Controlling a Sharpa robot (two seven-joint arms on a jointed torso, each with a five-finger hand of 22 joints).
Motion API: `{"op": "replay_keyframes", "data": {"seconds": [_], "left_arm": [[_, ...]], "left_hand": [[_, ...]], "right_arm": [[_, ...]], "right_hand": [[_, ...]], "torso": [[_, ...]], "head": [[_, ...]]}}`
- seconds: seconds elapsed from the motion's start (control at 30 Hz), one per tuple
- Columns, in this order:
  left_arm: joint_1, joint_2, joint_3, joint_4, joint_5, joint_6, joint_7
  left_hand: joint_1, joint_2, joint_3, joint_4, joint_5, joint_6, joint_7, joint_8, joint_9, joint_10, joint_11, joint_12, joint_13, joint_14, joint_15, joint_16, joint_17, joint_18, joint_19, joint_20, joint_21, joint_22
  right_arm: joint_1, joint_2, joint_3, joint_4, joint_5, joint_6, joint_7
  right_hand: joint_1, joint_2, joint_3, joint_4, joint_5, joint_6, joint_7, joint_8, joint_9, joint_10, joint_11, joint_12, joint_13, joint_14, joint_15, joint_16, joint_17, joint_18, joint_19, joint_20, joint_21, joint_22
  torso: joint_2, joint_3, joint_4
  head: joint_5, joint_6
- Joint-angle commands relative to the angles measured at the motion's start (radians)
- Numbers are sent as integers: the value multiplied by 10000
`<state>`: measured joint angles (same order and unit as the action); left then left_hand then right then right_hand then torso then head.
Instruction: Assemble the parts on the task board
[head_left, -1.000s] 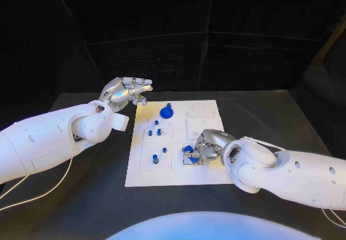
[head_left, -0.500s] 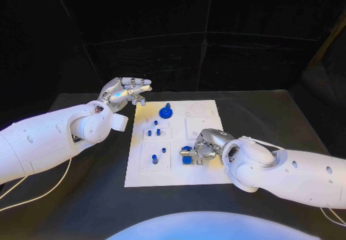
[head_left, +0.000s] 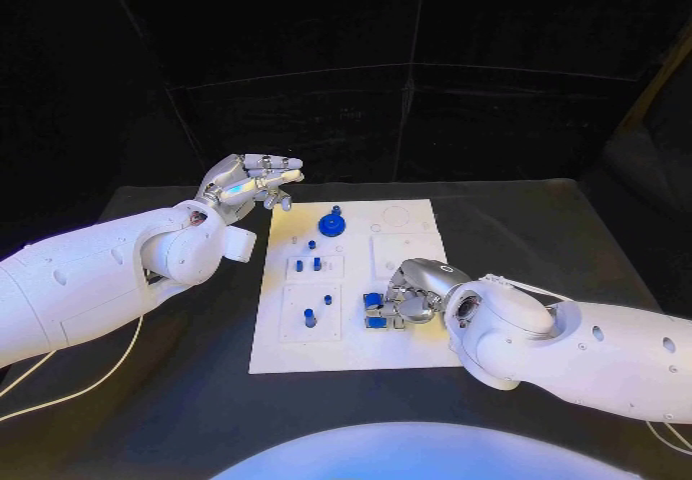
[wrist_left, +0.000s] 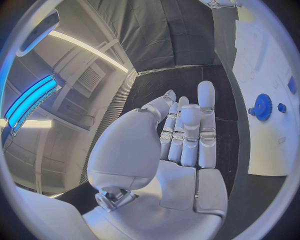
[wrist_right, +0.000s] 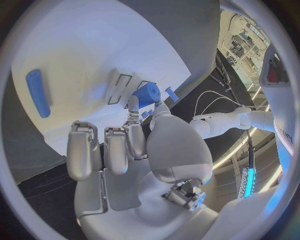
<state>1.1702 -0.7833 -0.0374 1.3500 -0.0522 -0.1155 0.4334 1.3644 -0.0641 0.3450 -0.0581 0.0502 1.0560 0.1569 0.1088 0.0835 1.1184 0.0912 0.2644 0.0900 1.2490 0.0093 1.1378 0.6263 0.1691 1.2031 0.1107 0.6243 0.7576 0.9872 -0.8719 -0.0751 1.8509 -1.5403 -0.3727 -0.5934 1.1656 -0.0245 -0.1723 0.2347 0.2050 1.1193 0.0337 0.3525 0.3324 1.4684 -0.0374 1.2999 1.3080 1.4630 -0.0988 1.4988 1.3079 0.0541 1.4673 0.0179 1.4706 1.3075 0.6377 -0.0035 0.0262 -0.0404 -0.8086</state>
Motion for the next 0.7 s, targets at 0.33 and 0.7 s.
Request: {"op": "replay_keyframes", "data": {"seconds": [0.33,0.7], "left_arm": [[13,21,7,3,32,113,9],[13,42,7,-11,32,110,2]], "left_hand": [[0,43,-42,-10,32,-8,33,52,-11,-82,-9,31,13,-48,-2,-56,-11,138,-36,-10,-10,-14],[0,43,-42,-10,32,-8,33,52,-11,-82,-9,31,13,-48,-2,-56,-11,138,-36,-10,-10,-14]], "right_arm": [[12,32,0,-223,-36,281,106],[13,320,1,-469,10,122,112]], "right_hand": [[752,223,26,-298,27,19,48,-93,87,113,25,-30,403,778,34,-44,980,-105,159,-8,-35,661],[935,452,37,-324,3,99,24,-91,137,157,8,65,502,785,27,-31,1012,-114,178,-12,-15,706]], "torso": [[-1,-7,25],[4,-11,7]], "head": [[-33,-18],[-26,-24]]}}
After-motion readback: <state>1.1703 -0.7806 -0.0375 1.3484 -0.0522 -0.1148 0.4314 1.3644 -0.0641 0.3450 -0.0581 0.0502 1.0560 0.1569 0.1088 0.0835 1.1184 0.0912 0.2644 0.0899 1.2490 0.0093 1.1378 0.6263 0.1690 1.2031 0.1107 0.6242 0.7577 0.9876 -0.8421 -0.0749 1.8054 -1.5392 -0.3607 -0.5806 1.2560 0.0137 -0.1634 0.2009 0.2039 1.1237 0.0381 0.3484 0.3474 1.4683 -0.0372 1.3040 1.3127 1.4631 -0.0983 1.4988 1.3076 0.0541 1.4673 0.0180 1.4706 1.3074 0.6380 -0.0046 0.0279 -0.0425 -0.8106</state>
